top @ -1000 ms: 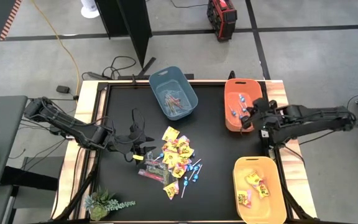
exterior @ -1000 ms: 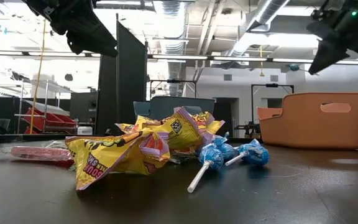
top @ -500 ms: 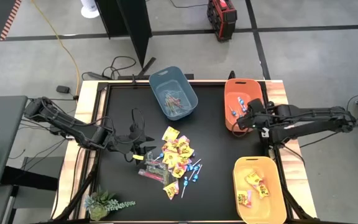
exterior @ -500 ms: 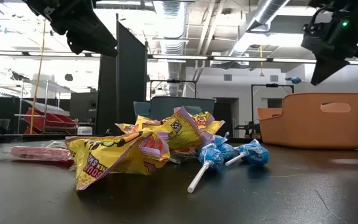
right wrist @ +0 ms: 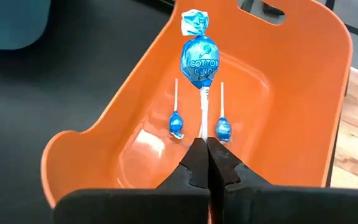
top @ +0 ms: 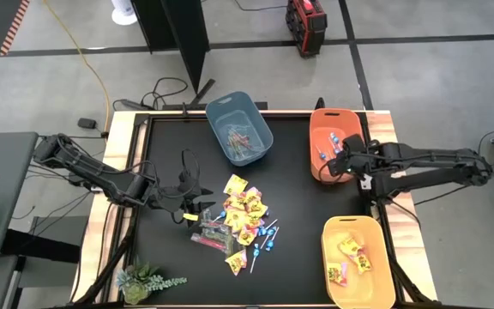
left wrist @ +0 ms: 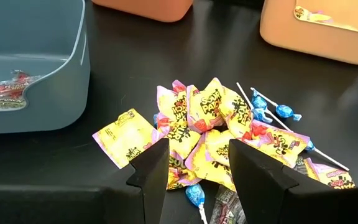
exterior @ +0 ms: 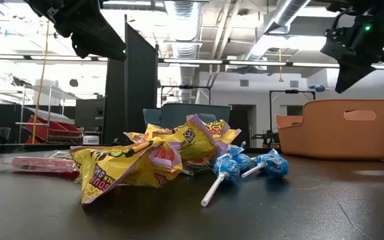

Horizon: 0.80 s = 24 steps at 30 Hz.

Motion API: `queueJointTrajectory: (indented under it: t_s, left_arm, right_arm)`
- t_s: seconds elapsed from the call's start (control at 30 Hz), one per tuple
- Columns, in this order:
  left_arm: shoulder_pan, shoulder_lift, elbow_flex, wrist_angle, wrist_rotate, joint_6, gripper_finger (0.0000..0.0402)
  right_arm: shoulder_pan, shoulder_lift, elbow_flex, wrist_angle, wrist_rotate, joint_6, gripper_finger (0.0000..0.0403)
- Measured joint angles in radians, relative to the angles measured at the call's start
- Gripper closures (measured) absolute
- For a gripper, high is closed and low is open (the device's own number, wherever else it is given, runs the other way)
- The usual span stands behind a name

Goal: Sort candy
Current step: Put the blue candy into the orange bin, then put the yellow candy into the yellow bin

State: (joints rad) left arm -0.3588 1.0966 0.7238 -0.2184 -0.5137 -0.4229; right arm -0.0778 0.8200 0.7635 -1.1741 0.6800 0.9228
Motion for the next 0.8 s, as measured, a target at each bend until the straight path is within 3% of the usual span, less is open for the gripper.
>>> queueJointTrajectory:
  t_s: [0.47, 0.6, 0.8]
  left_arm:
    - [0.0, 0.0, 0.0, -0.001, 0.0, 0.0, 0.0242]
    - [0.0, 0.0, 0.0, -0.001, 0.0, 0.0, 0.0242]
    - [0.0, 0.0, 0.0, -0.001, -0.006, 0.0, 0.0242]
  right_arm:
    - [0.016, 0.005, 0.0, 0.057, -0.002, -0.037, 0.0199]
    - [0.118, 0.006, 0.0, 0.268, -0.032, -0.188, 0.0179]
    - [0.316, 0.064, 0.002, 0.61, -0.038, -0.414, 0.0185]
